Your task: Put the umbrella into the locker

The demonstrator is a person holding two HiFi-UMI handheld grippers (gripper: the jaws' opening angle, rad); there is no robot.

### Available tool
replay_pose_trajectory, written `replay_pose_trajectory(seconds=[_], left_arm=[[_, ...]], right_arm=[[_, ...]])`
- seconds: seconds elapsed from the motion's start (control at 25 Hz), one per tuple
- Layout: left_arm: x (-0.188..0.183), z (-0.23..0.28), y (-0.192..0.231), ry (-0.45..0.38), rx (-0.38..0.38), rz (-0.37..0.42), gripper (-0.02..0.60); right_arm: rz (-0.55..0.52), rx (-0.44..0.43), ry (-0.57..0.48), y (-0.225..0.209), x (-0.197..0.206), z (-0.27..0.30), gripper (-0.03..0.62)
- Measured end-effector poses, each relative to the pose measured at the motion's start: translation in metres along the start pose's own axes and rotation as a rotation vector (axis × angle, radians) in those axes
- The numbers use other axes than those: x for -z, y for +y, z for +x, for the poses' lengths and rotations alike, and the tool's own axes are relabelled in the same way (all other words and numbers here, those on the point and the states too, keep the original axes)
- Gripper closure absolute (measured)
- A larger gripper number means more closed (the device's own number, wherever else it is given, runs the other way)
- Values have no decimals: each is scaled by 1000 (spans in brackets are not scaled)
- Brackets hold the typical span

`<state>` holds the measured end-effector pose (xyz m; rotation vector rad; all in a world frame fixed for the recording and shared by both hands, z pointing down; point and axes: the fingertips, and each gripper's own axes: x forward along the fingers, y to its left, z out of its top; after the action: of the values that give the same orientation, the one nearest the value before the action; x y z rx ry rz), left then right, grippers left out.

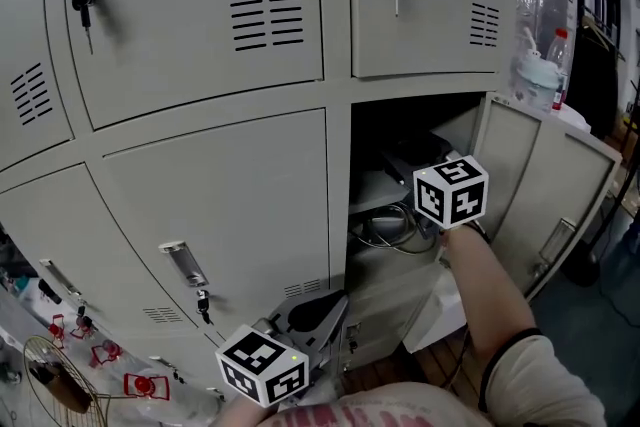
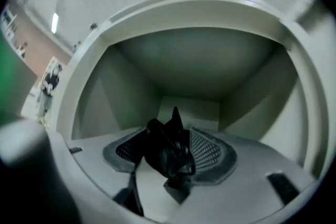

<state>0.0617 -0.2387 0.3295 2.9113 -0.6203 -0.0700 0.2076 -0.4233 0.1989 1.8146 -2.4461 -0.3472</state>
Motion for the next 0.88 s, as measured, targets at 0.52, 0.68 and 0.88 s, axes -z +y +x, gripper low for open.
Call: replay_pose_trajectory(seconds=[0.52, 0.68, 0.88], left_arm=[[2, 14, -24, 1, 39, 5, 578], [5, 20, -32, 8, 45, 6, 578], [9, 23, -37, 3, 17, 11, 578]], right_arm=[[257, -41, -79, 14, 23, -56, 338], [259, -83, -80, 31, 28, -72, 338], [265, -147, -69, 51, 40, -88, 338]])
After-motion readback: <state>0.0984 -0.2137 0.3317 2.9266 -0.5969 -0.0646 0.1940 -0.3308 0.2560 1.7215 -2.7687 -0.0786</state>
